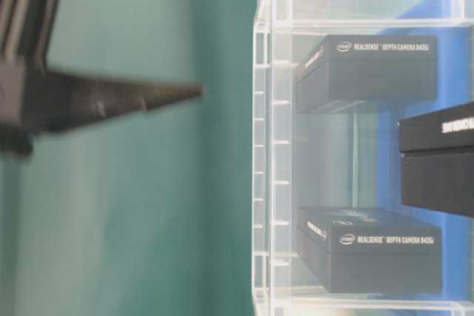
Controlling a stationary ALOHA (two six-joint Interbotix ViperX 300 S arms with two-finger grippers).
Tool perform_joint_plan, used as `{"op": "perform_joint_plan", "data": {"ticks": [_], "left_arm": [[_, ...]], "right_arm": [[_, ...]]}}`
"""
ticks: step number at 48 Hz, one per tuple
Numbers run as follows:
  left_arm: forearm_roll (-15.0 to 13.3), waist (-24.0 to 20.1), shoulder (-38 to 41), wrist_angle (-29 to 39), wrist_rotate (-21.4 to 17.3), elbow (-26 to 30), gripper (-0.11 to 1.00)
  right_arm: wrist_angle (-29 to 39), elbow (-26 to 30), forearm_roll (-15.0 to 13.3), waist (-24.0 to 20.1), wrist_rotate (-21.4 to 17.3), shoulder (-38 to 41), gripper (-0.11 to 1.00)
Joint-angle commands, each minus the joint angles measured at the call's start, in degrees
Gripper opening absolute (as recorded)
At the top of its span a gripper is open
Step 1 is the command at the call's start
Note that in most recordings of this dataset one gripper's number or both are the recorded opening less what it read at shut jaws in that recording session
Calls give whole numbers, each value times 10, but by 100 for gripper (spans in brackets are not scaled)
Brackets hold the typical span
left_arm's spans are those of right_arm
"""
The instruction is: Take out the box from the case.
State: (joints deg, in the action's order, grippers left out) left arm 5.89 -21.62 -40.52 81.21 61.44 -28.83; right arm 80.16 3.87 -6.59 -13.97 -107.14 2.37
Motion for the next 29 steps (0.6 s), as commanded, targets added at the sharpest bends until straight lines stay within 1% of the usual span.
{"op": "perform_joint_plan", "data": {"ticks": [1, 6, 13, 24, 29], "left_arm": [[-1, 1, 0, -1, 3, 7, 93], [-1, 1, 1, -1, 18, 7, 93], [-1, 1, 1, -1, 33, 7, 93], [0, 2, 0, -4, 31, 5, 93], [1, 2, 3, -8, 28, 6, 93]], "right_arm": [[11, -32, 4, -9, -2, -54, 93], [26, -74, 4, -16, -3, -93, 93], [21, -145, 4, -21, -9, -157, 93], [16, -236, -2, -21, -14, -251, 93], [15, -254, -2, -21, -19, -267, 93]]}}
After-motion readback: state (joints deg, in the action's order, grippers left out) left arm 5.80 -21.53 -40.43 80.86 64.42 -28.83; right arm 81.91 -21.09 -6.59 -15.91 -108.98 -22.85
